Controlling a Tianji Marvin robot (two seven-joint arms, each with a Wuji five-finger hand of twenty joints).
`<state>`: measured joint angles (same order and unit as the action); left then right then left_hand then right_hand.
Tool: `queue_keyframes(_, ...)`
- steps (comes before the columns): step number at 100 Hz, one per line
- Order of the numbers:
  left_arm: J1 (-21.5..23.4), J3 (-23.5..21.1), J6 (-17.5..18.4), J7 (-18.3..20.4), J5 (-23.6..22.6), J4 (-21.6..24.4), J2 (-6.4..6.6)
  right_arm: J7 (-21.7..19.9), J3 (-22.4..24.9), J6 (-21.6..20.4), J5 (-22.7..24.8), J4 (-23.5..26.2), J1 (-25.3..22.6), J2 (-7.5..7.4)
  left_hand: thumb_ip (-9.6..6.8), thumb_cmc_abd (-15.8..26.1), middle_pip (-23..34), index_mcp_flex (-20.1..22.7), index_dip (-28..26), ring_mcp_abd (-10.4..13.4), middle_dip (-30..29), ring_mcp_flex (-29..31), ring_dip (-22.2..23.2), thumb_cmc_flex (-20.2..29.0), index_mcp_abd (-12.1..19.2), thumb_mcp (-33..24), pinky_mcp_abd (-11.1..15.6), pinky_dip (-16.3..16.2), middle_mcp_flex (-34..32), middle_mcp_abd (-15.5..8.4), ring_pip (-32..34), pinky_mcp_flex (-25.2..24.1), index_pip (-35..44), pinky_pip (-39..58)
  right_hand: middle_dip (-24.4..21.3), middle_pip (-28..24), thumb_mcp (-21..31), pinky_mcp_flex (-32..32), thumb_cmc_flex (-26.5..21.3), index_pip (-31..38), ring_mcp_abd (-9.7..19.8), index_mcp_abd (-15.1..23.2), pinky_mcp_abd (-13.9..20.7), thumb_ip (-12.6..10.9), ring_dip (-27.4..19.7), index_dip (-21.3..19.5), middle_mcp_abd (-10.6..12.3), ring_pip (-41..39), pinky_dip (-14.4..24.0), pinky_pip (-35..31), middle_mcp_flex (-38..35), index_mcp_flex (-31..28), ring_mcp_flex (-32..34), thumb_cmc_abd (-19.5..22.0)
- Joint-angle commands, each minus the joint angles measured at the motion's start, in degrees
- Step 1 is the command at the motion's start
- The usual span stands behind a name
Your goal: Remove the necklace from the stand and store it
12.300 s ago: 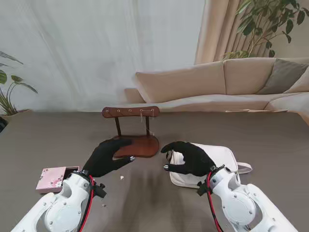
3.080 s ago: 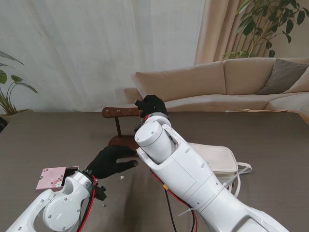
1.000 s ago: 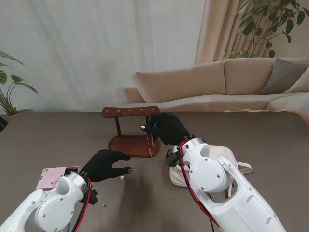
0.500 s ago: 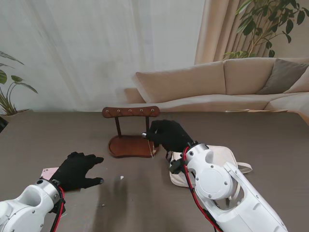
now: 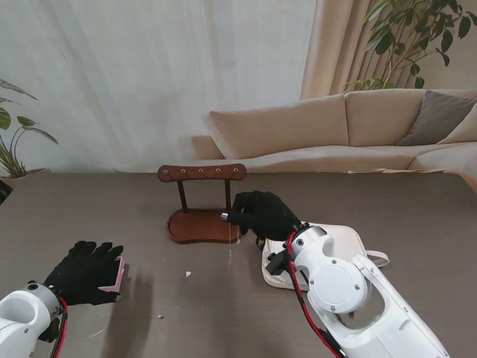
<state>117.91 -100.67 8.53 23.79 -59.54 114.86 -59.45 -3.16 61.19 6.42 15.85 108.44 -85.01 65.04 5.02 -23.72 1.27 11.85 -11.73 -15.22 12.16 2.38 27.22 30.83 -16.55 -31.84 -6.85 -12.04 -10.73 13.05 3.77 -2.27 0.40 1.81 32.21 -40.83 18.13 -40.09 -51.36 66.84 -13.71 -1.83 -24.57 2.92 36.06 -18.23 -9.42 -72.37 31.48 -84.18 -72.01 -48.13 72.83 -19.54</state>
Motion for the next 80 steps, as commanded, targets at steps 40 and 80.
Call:
queue_keyframes(40,-1.4,-1.9,-0.7,2.9,-6.8,-6.7,0.74,-1.7,0.6,-0.1,-1.0,1.5,-1.7,-0.30,2.70,-4.5,-2.8,-4.0,7.6,1.6,-7.3,-2.3,-20.6,-3.9,-1.4,-5.7,3.5,12.4,6.1,-0.8,-4.9,0.1,-2.7,-3.4,1.0,0.6,0.8,-10.7,0.1,0.2,1.7,1.1,0.3,1.3,0.8,-1.1,1.8,-1.7,-1.5,-3.3,-2.4,-0.7,1.9,-1.1)
queue_keyframes(80,-7.7,-1.1,1.3,2.2,-7.9,-14.6,1.55,-2.7,1.2,0.5,-1.5,2.0,-2.2,-0.53,2.95,-6.0,-3.5,-4.1,12.0,1.6,-11.3,-2.5,-24.6,-4.4,-1.6,-7.7,4.1,12.4,6.6,-0.6,-5.1,0.2,-2.9,-3.3,1.0,0.6,0.9,-10.7,0.1,0.2,1.6,1.0,0.3,1.3,0.9,-1.1,1.7,-1.9,-1.5,-3.3,-2.5,-0.8,1.9,-1.3)
